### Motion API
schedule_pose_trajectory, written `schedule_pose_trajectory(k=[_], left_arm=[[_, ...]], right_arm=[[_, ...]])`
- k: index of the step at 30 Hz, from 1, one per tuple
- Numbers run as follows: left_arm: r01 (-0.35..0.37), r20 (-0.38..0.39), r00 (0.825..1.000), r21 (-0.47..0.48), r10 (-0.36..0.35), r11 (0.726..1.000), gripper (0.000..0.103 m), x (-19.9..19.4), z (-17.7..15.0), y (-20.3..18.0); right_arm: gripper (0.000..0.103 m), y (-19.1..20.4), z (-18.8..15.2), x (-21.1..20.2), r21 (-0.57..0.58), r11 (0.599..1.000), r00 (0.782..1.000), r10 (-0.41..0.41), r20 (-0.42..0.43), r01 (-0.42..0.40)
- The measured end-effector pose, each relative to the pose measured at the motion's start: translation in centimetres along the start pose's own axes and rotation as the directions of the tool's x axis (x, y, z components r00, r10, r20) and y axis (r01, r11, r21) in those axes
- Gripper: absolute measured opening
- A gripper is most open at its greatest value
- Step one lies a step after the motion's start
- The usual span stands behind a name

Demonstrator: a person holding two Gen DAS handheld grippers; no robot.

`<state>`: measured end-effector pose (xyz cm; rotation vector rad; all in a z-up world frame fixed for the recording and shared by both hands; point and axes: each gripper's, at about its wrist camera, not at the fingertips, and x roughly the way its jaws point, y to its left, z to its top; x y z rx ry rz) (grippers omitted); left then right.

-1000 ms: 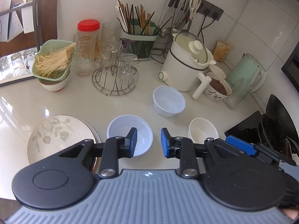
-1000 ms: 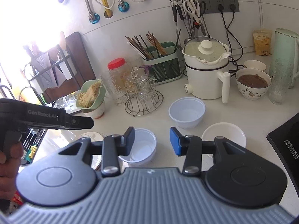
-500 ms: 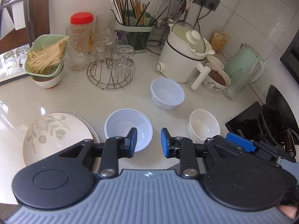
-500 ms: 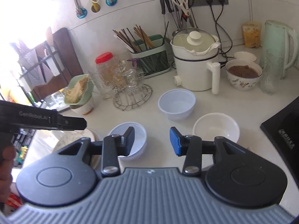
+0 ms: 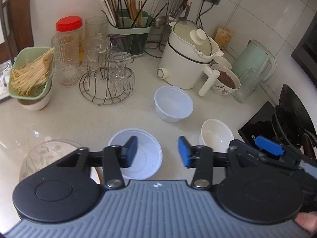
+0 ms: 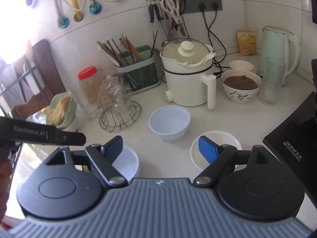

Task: Organize plates and bowls
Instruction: 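Move both grippers to the second plastic bowl by the rice cooker and grasp its rim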

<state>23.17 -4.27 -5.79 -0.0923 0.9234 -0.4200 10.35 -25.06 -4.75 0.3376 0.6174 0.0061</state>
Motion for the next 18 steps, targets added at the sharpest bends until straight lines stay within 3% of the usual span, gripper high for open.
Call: schedule_pose_trajectory(k=[4, 18], left_arm=[[0.009, -0.008, 1.000, 0.009, -0.009, 1.000, 0.063, 0.9, 0.8, 0.7], [0.085, -0.031, 0.996, 0.068, -0.083, 0.994, 0.064, 5.1, 3.2, 2.5]], right_arm=[[0.085, 0.2, 0.3, 0.8, -0.002, 1.000, 1.000, -0.028, -0.012, 0.028], [0.085, 1.2, 0.5, 3.3, 0.070, 0.993, 0.995, -0.095, -0.027, 0.097]])
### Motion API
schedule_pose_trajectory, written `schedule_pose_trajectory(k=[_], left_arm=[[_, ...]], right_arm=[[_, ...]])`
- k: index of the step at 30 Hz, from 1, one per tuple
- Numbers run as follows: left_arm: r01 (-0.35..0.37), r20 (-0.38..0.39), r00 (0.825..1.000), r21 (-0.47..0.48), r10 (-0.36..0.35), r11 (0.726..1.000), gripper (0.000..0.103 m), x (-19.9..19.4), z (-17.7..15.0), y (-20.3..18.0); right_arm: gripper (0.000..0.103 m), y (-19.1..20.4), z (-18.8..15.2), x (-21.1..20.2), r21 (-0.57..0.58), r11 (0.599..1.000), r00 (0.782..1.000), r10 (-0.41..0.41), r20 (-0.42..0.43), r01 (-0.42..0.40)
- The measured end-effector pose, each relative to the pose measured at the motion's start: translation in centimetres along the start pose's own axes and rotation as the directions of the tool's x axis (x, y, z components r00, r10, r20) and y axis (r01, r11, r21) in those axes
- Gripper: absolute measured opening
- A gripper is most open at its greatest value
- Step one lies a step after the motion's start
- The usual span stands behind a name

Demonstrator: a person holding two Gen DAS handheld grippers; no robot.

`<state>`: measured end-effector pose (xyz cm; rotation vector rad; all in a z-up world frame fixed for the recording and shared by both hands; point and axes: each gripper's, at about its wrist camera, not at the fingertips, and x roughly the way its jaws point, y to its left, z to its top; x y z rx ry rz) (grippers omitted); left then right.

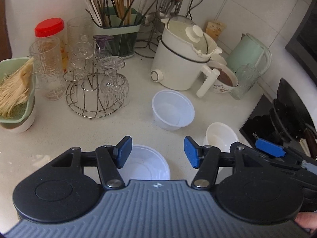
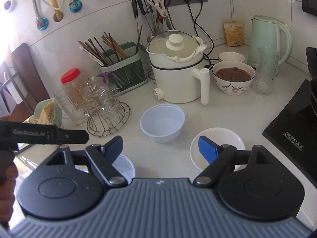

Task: Organize plates and bowls
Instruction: 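Move both grippers to the second plastic bowl by the rice cooker and grasp its rim, then carry the second plastic bowl and lower it into the first, opening both grippers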

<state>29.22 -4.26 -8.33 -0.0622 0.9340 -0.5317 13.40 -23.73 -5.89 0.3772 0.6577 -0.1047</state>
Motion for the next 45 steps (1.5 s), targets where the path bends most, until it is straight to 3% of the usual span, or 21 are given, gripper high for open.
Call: schedule_pose_trajectory(k=[8, 14, 21, 30, 36, 41, 45], left_arm=[[0.002, -0.062, 0.998, -0.020, -0.004, 1.000, 0.064, 4.7, 1.6, 1.1], [0.005, -0.106, 0.994, -0.047, -0.010, 0.999, 0.064, 9.1, 3.2, 1.6], [0.017, -0.141, 0.990, -0.078, -0.028, 0.997, 0.064, 13.2, 4.9, 2.0], [0.018, -0.155, 0.987, -0.072, -0.029, 0.997, 0.062, 18.3, 7.2, 1.8], [0.050, -0.181, 0.981, -0.080, -0.064, 0.996, 0.052, 20.6, 8.1, 2.0], [0.063, -0.201, 0.976, -0.100, -0.083, 0.993, 0.031, 22.1, 8.2, 1.7], [0.062, -0.202, 0.976, -0.088, -0.079, 0.994, 0.029, 22.4, 8.3, 1.3]], right_arm=[[0.084, -0.6, 0.6, 3.7, 0.034, 0.999, 0.999, -0.021, -0.050, 0.023], [0.077, -2.0, 1.6, 7.7, 0.036, 0.999, 0.997, -0.020, -0.072, 0.022], [0.054, -4.1, 2.9, 12.5, 0.063, 0.997, 0.992, -0.024, -0.121, 0.032], [0.043, -5.6, 3.3, 17.3, 0.100, 0.994, 0.985, -0.020, -0.169, 0.037], [0.036, -5.4, 3.3, 19.6, 0.092, 0.993, 0.976, -0.052, -0.210, 0.072], [0.029, -5.3, 3.5, 20.9, 0.095, 0.993, 0.967, -0.046, -0.249, 0.072], [0.029, -5.2, 3.5, 21.3, 0.112, 0.993, 0.966, -0.016, -0.258, 0.046]])
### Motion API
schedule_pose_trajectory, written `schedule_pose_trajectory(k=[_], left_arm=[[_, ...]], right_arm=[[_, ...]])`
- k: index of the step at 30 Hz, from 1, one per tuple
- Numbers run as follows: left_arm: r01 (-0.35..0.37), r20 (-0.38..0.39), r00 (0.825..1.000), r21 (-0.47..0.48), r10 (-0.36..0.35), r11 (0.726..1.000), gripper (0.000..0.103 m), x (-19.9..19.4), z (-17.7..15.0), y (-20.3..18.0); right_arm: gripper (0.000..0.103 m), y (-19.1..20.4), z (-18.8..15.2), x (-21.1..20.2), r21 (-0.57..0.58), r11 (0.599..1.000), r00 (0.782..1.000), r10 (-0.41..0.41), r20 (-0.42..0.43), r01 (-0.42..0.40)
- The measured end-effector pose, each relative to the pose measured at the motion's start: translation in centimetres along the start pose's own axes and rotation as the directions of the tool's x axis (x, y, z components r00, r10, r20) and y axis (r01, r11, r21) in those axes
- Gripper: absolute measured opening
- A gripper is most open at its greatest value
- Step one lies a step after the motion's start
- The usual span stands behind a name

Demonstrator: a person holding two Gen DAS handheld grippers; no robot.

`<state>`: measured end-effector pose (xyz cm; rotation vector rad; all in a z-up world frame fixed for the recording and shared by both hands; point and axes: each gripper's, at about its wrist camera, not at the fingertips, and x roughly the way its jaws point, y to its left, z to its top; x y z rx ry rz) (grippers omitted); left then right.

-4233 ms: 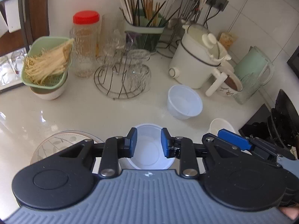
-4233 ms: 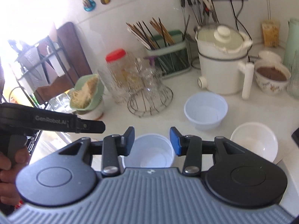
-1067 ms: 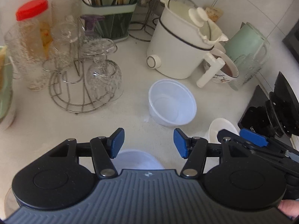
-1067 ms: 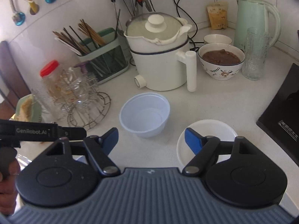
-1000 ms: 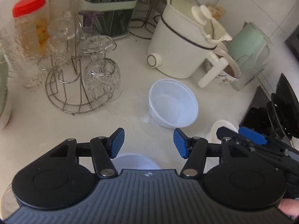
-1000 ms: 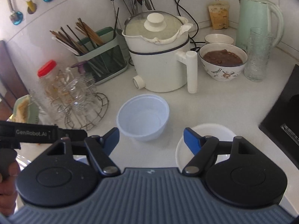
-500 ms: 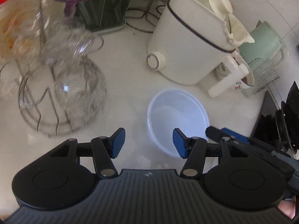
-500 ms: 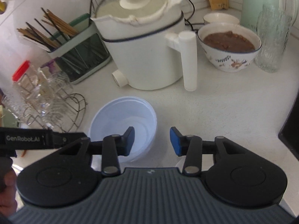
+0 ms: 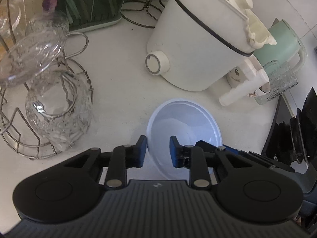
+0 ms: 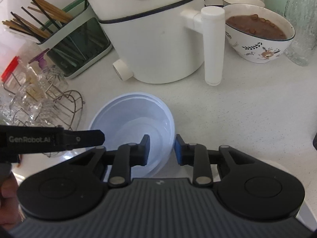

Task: Organize plates and bowls
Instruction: 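Carry the second plastic bowl and lower it into the first, opening both grippers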

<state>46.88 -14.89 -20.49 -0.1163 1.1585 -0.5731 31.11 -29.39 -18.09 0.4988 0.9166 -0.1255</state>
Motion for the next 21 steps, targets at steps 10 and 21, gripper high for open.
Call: schedule_pose_trajectory(k=[10, 21], left_arm=[[0.023, 0.024, 0.999, 0.003, -0.023, 1.000, 0.029, -2.9, -0.1, -0.2], [0.052, 0.060, 0.997, -0.002, -0.052, 0.999, 0.029, -8.2, -0.9, -0.2]], right_arm=[[0.029, 0.3, 0.2, -1.8, 0.033, 0.999, 0.999, 0.042, 0.019, -0.043], [0.029, 1.9, 0.1, -5.6, 0.046, 0.996, 0.996, 0.077, 0.049, -0.079]])
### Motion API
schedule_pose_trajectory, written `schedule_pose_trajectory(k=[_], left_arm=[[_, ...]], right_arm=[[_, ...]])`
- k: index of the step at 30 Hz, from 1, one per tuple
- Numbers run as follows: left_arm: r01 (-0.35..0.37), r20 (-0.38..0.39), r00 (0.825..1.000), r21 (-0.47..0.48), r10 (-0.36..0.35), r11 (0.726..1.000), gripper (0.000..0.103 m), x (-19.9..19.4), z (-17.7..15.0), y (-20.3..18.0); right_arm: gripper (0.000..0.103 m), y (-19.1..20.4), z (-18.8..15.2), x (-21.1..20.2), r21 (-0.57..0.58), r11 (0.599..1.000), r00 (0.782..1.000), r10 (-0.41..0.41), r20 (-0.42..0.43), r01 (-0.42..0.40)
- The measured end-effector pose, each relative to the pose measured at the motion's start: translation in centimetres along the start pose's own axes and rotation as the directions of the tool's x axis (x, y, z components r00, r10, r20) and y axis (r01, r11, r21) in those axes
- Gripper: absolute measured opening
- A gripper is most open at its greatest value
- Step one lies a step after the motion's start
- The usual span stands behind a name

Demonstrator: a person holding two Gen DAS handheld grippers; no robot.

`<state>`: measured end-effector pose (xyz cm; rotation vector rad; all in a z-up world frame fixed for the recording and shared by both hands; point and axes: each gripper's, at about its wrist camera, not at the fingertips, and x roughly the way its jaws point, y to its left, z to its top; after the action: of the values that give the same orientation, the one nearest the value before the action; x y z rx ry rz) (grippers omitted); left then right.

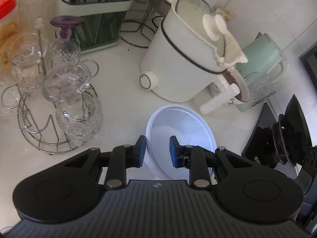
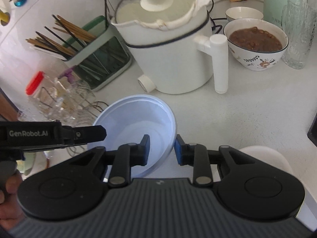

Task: Organize plates and bowls
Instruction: 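Carry the second plastic bowl and lower it into the first, opening both grippers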

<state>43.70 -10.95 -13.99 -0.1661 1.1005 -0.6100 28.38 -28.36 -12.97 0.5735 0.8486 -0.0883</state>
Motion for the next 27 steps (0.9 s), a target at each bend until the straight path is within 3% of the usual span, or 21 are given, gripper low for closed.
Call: schedule_pose_trajectory(k=[14, 27], left_arm=[[0.050, 0.075, 0.996, -0.022, -0.048, 0.999, 0.029, -7.4, -1.7, 0.6], [0.047, 0.108, 0.993, 0.000, -0.046, 0.999, 0.029, -11.8, -3.9, 1.3]], right_arm=[[0.029, 3.6, -1.5, -5.0, -0.020, 0.999, 0.998, 0.038, 0.045, -0.037], [0.029, 5.9, -3.5, -7.7, -0.048, 0.996, 0.995, 0.074, 0.073, -0.071]])
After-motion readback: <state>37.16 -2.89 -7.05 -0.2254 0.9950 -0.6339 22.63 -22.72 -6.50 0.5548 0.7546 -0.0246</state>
